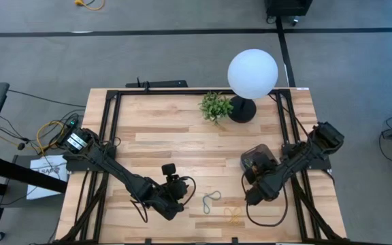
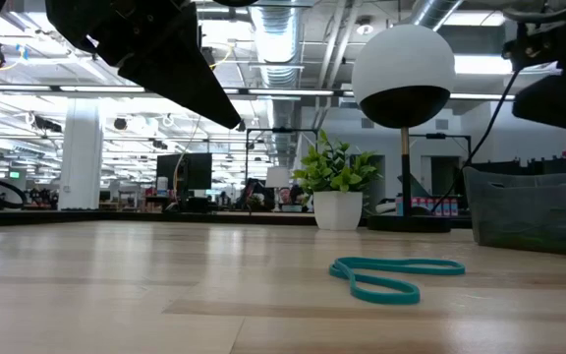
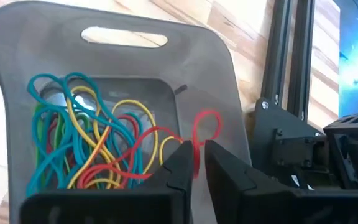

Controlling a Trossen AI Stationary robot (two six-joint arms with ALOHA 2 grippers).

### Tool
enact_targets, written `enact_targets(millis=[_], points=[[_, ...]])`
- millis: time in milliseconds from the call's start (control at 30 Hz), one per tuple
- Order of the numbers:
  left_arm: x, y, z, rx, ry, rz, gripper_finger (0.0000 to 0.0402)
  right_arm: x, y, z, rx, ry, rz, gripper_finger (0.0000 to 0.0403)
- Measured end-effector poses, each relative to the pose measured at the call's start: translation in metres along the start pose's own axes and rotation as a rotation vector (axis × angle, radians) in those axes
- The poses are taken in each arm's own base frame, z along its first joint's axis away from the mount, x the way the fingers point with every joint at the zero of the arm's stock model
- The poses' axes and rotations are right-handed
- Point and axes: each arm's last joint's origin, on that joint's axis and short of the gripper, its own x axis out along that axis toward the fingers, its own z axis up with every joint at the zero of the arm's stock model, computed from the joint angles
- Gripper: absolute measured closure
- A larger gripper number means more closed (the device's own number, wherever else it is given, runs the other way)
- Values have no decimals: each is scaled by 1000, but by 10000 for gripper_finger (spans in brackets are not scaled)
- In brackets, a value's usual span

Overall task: Pick and place items into bin
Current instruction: Put the red rubber band into the black transparent bin, then put the blue rubber band into the black transparent bin

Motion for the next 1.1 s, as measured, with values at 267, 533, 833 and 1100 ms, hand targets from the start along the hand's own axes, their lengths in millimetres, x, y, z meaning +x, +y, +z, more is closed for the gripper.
enact_targets(millis=[267,533,833,1100], points=[[0,0,0,-4,-1,-8,294,2,7,5,-6,28,41,327],[0,-1,1,-15,-5,-9,294,3,11,6,-7,39,74,324],[-1,-8,7,-28,-15,-166,294,0,29,4,-137,56,253,324],[-1,-13,12,-7,-30,-274,294,-9,35,3,-211,-13,339,324]])
